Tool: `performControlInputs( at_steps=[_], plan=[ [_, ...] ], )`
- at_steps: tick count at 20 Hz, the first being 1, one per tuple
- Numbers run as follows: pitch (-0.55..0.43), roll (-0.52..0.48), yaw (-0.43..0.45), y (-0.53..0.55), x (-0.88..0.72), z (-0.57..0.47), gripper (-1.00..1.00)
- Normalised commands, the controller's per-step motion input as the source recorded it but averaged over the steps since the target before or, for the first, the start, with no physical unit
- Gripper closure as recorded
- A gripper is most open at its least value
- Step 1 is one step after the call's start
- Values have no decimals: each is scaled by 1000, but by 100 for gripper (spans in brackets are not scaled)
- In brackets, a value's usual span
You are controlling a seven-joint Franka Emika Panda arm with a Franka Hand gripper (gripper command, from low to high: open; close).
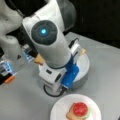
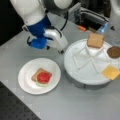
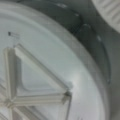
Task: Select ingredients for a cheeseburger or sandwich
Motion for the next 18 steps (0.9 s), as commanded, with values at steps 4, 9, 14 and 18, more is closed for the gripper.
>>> performControlInputs(
  at_steps=[4, 9, 14, 18],
  plan=[
    [-101, -541, -274, 469, -575, -100, -100],
    [-114, -341, 14, 353, -446, -77, -100],
    [-158, -223, 106, 186, -273, -142, -100],
    [-169, -197, 110, 37, -169, -134, -100]
  ],
)
